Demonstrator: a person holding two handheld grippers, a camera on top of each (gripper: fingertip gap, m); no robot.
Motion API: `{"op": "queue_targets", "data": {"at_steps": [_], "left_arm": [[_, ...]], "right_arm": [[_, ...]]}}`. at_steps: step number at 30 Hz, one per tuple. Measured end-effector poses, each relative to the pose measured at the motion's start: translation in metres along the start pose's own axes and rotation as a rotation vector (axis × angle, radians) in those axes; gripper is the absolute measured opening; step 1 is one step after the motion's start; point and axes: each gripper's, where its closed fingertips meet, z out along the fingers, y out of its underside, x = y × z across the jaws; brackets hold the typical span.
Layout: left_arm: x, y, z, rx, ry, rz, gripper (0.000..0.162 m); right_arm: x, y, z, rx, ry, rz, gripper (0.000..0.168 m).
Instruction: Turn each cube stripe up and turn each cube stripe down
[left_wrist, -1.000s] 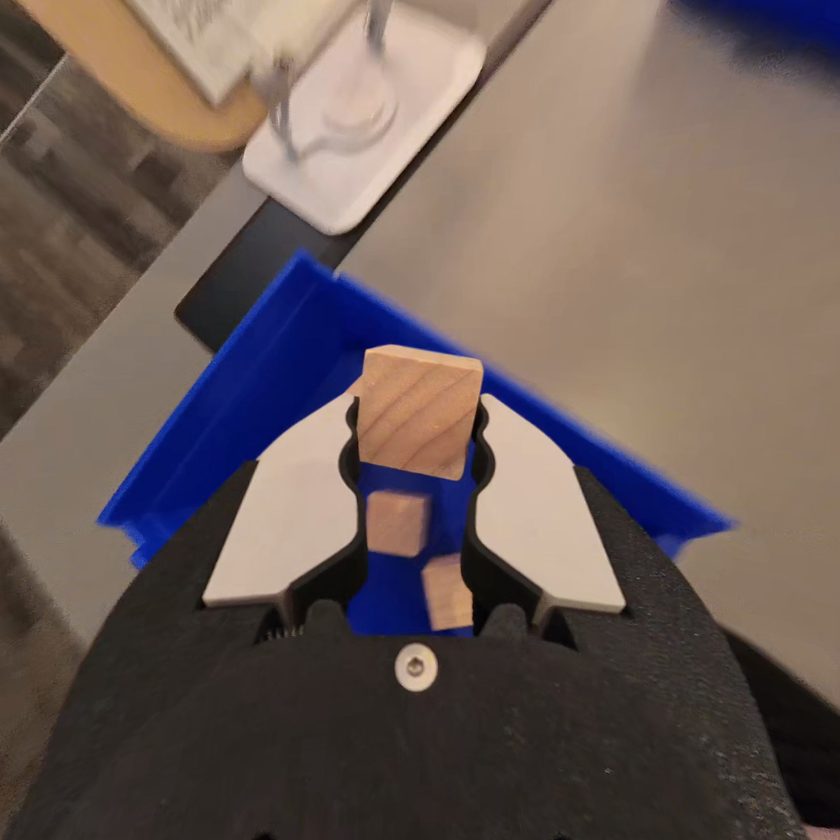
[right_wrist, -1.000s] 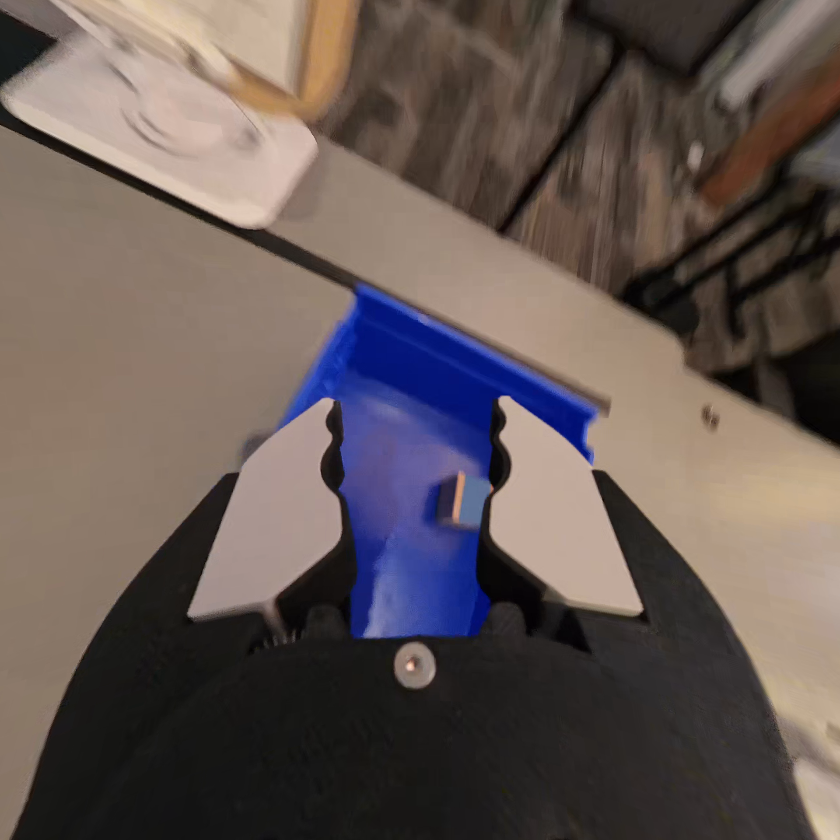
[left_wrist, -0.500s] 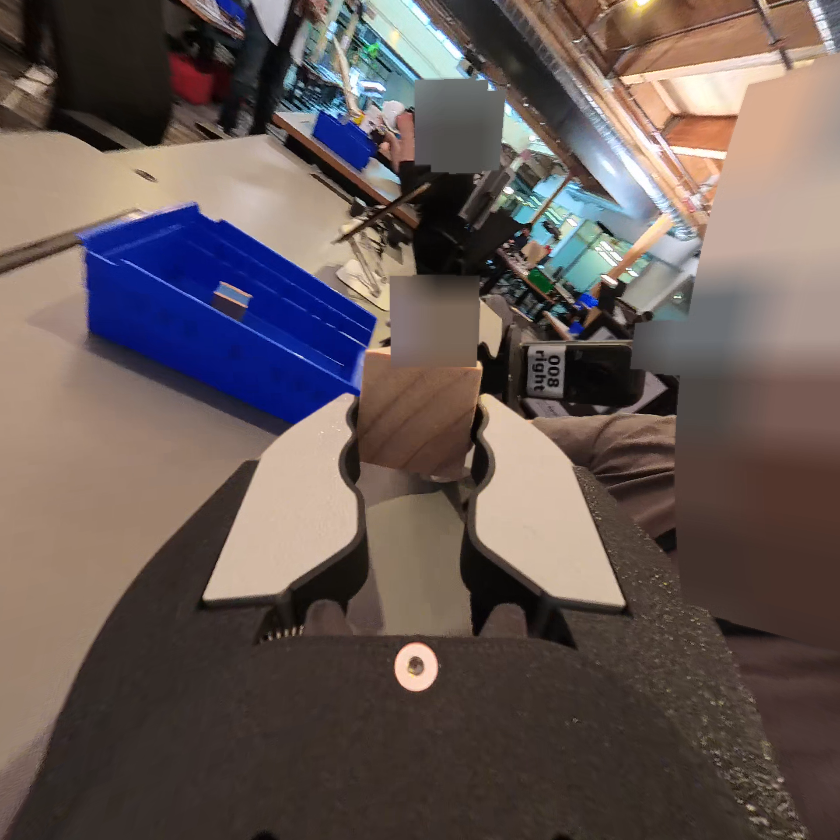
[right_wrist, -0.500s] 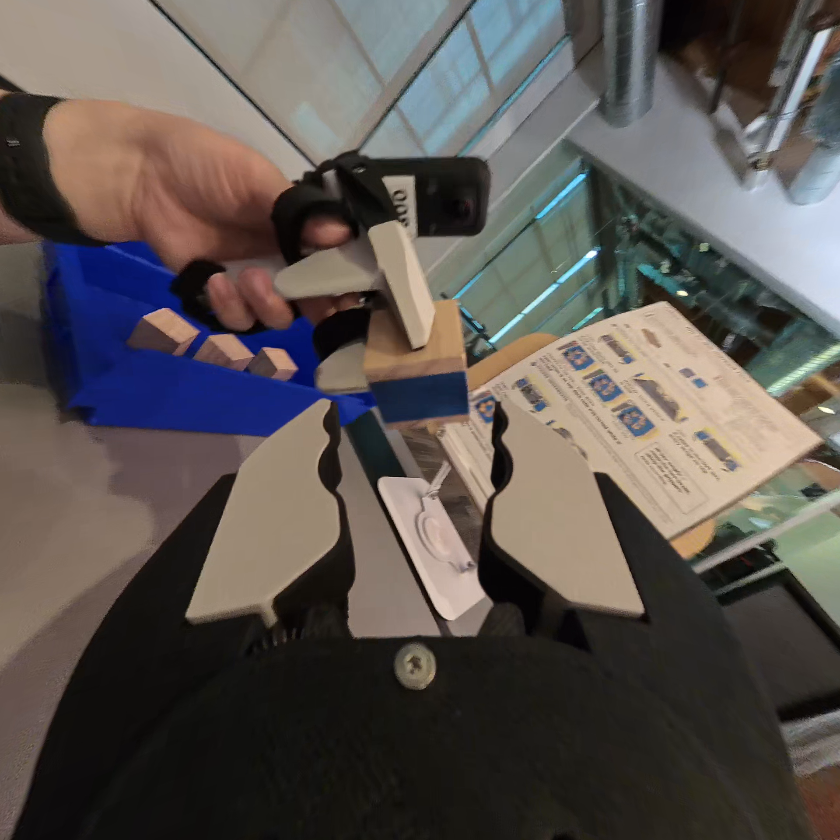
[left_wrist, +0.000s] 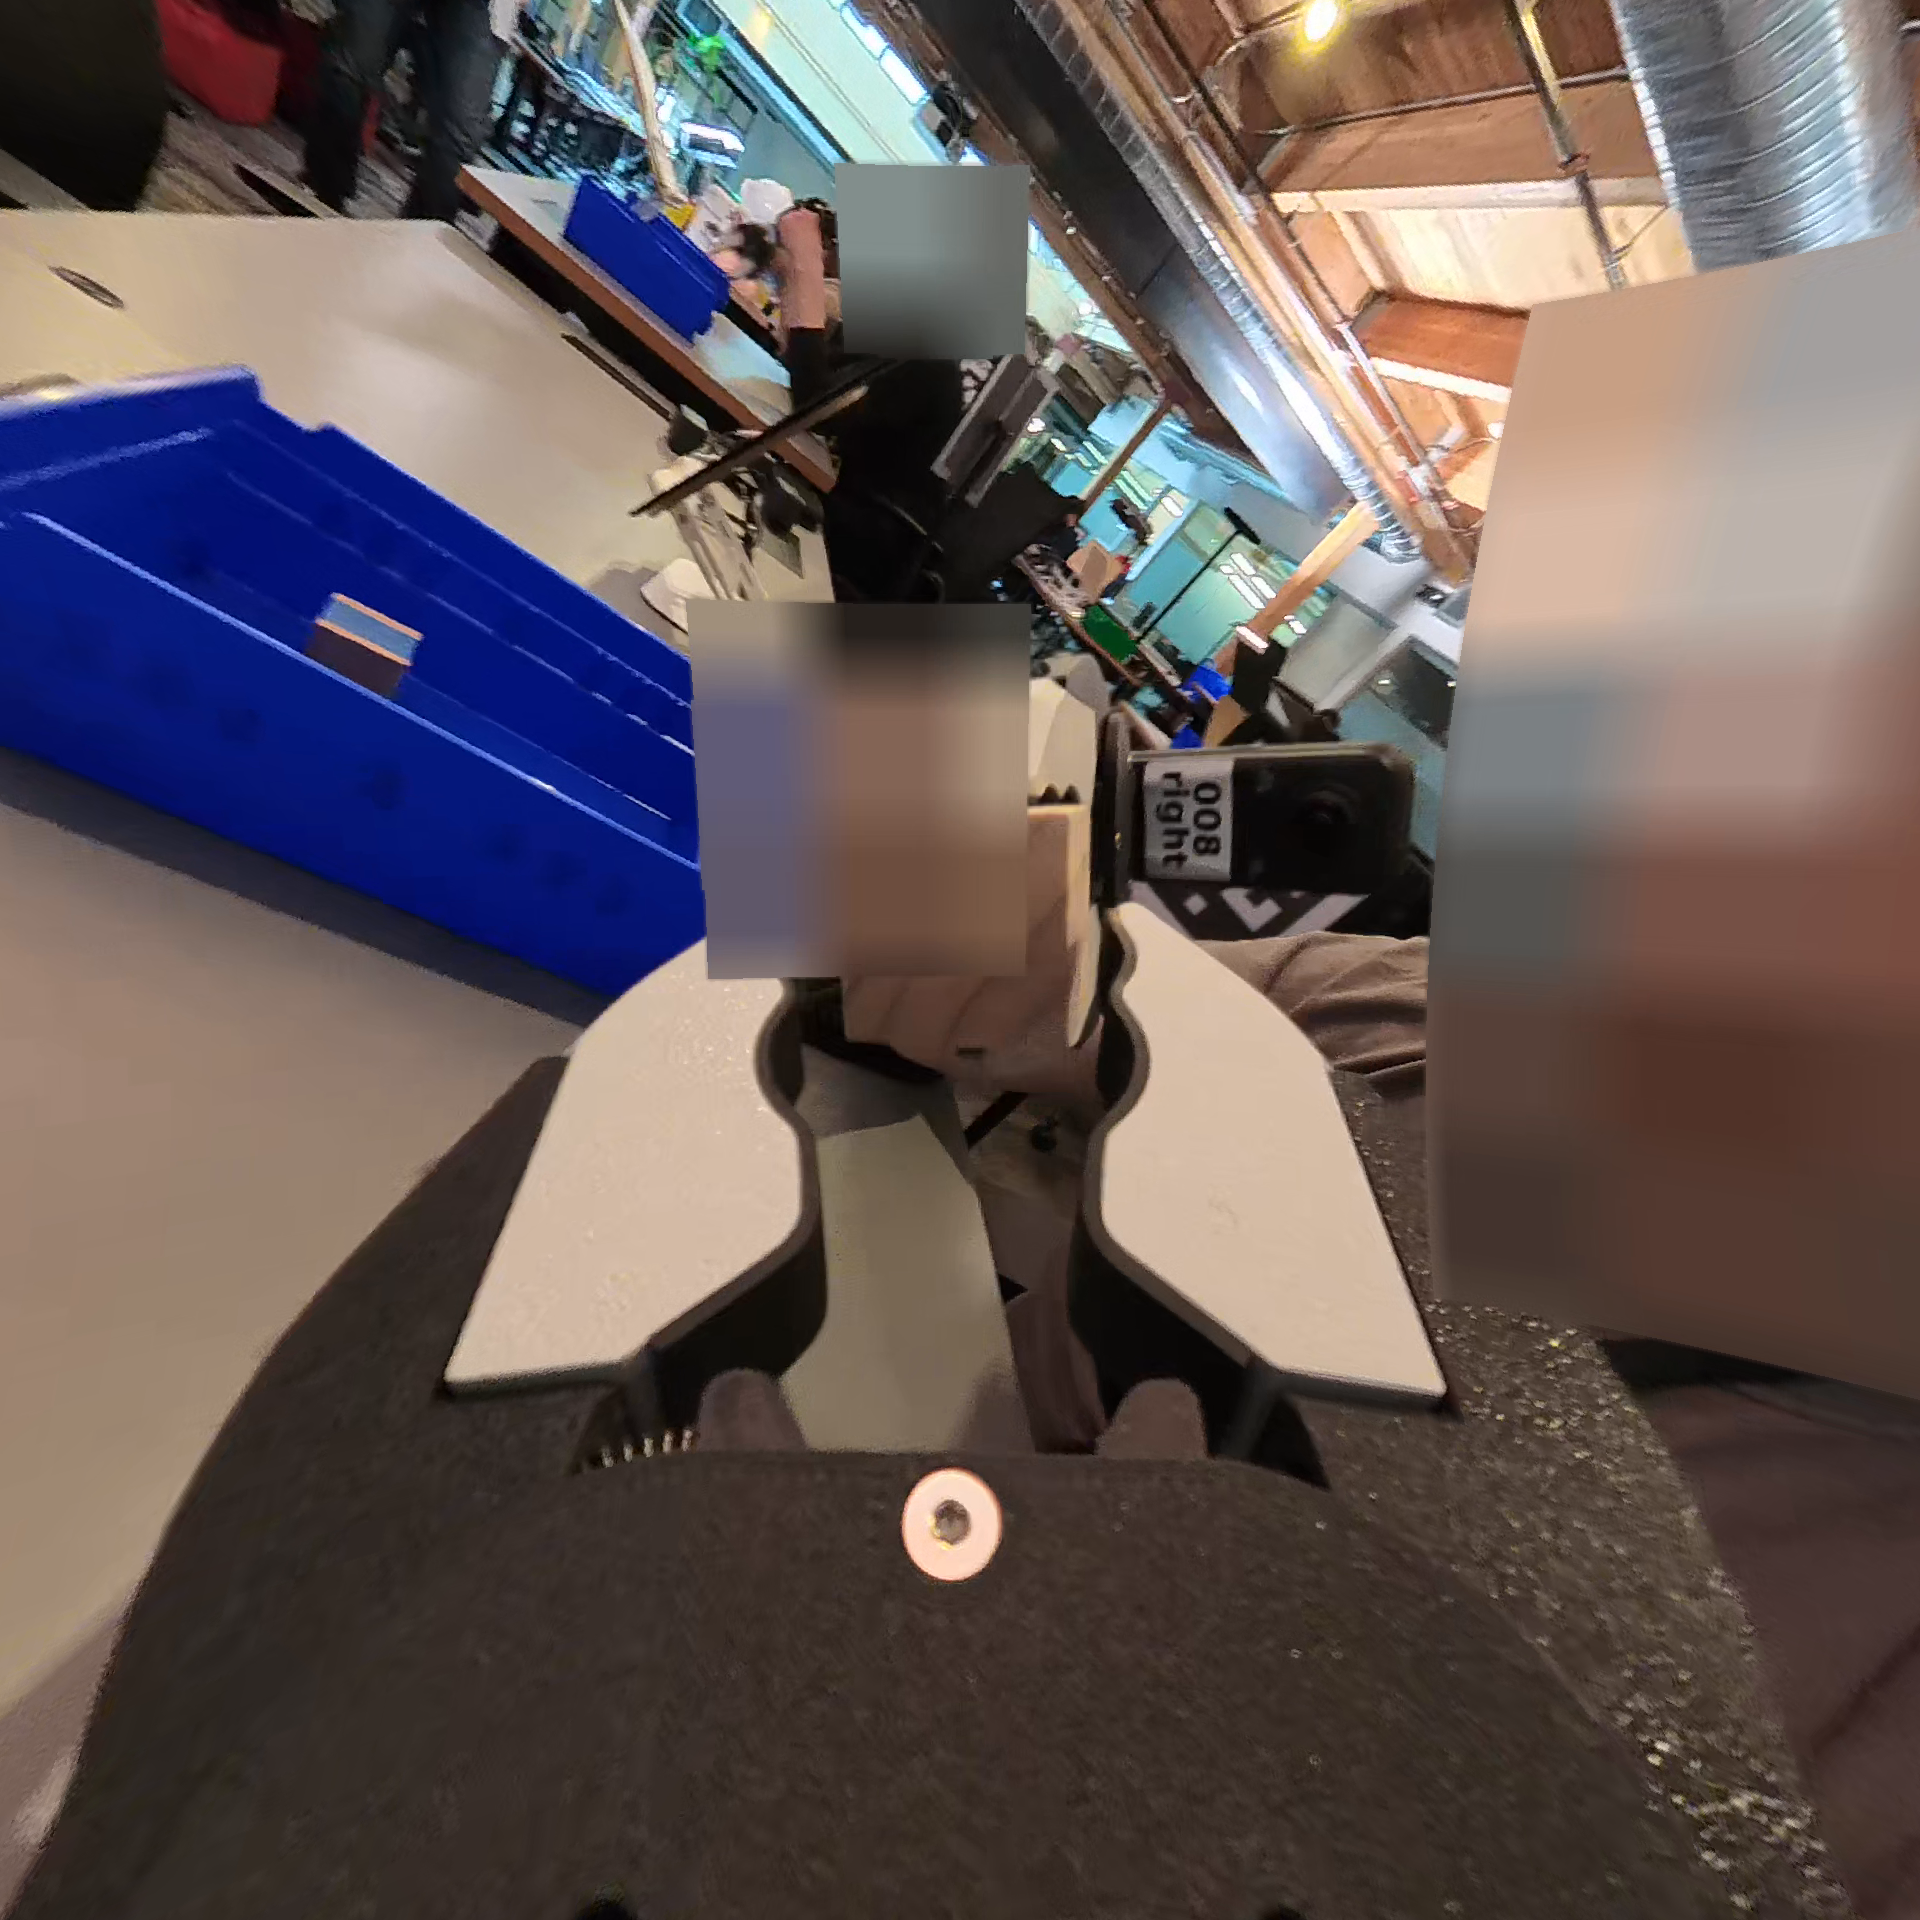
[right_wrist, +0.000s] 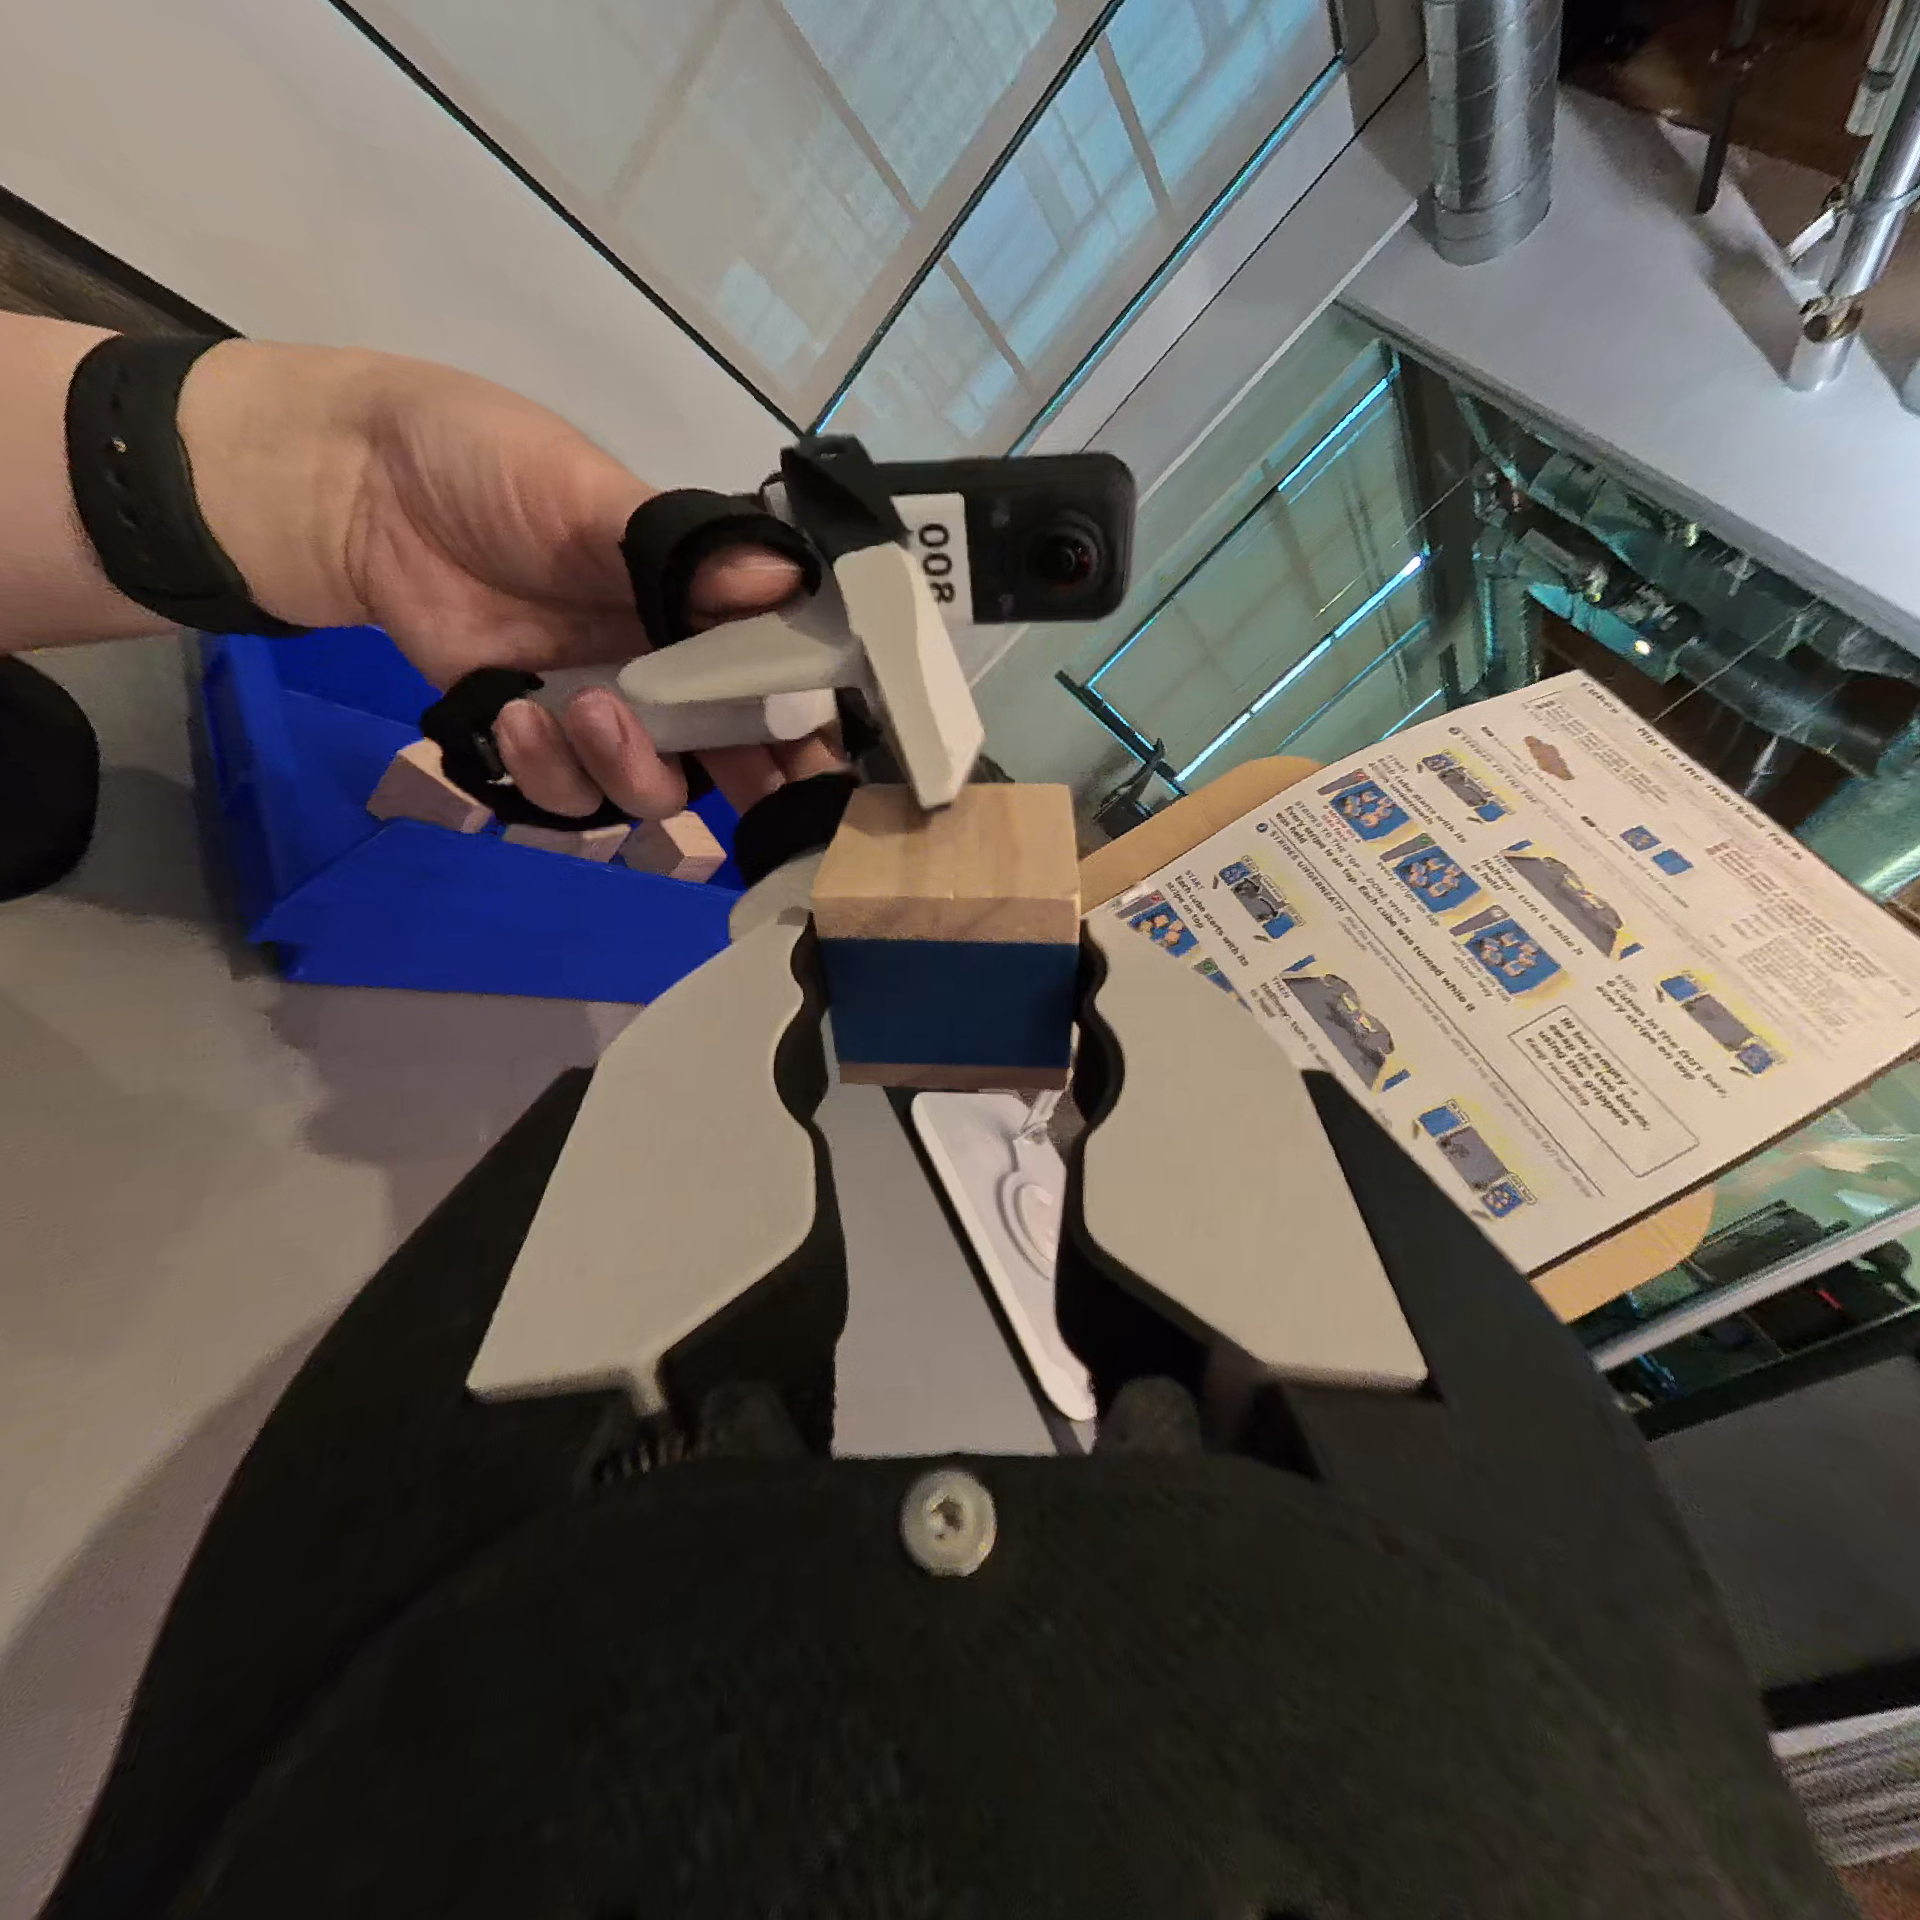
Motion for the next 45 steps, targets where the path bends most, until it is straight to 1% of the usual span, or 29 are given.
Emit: {"op": "queue_targets", "data": {"at_steps": [1, 4, 6, 8, 10, 11, 13, 15, 17, 20, 24, 29, 31, 32, 34, 37, 39, 41, 44, 45], "left_arm": [[-0.001, -0.002, -0.004, 0.001, -0.026, 0.015, 0.056], [-0.003, -0.01, -0.024, 0.023, -0.115, 0.067, 0.056], [0.0, -0.02, -0.04, 0.067, -0.156, 0.095, 0.054], [0.003, -0.028, -0.058, 0.1, -0.213, 0.123, 0.052], [0.002, -0.033, -0.078, 0.12, -0.311, 0.155, 0.05], [0.0, -0.036, -0.088, 0.132, -0.372, 0.173, 0.05], [-0.002, -0.041, -0.11, 0.161, -0.488, 0.202, 0.049], [0.0, -0.045, -0.128, 0.189, -0.569, 0.226, 0.049], [0.007, -0.047, -0.139, 0.213, -0.589, 0.242, 0.048], [0.013, -0.047, -0.149, 0.225, -0.606, 0.251, 0.048], [0.017, -0.048, -0.152, 0.229, -0.614, 0.262, 0.047], [0.015, -0.043, -0.144, 0.181, -0.611, 0.261, 0.047], [0.014, -0.041, -0.14, 0.16, -0.613, 0.268, 0.047], [0.015, -0.04, -0.138, 0.154, -0.614, 0.272, 0.047], [0.015, -0.04, -0.137, 0.147, -0.62, 0.279, 0.047], [0.013, -0.04, -0.146, 0.146, -0.66, 0.283, 0.048], [0.003, -0.038, -0.16, 0.138, -0.734, 0.27, 0.048], [-0.015, -0.031, -0.18, 0.086, -0.858, 0.26, 0.048], [-0.051, -0.011, -0.222, -0.07, -1.089, 0.248, 0.047], [-0.062, -0.004, -0.237, -0.133, -1.162, 0.255, 0.044]], "right_arm": [[0.005, 0.0, -0.002, -0.005, 0.004, 0.007, 0.045], [0.035, 0.003, -0.015, -0.047, 0.056, 0.031, 0.046], [0.077, 0.02, -0.033, -0.143, 0.156, 0.087, 0.046], [0.121, 0.058, -0.059, -0.297, 0.256, 0.247, 0.045], [0.152, 0.118, -0.094, -0.522, 0.337, 0.478, 0.045], [0.154, 0.153, -0.112, -0.65, 0.339, 0.618, 0.045], [0.142, 0.22, -0.146, -0.883, 0.338, 0.885, 0.046], [0.119, 0.275, -0.168, -1.063, 0.294, 1.05, 0.046], [0.097, 0.313, -0.177, -1.18, 0.253, 1.149, 0.046], [0.077, 0.339, -0.175, -1.264, 0.222, 1.192, 0.046], [0.07, 0.353, -0.178, -1.348, 0.251, 1.169, 0.046], [0.066, 0.369, -0.185, -1.426, 0.301, 1.152, 0.046], [0.068, 0.372, -0.183, -1.415, 0.314, 1.144, 0.046], [0.068, 0.372, -0.182, -1.415, 0.309, 1.147, 0.047], [0.072, 0.366, -0.181, -1.395, 0.289, 1.157, 0.055], [0.101, 0.34, -0.181, -1.275, 0.348, 1.136, 0.06], [0.126, 0.315, -0.184, -1.171, 0.402, 1.092, 0.06], [0.145, 0.292, -0.189, -1.073, 0.445, 1.063, 0.06], [0.16, 0.267, -0.193, -0.98, 0.463, 1.037, 0.059], [0.161, 0.263, -0.193, -0.961, 0.456, 1.029, 0.059]]}}
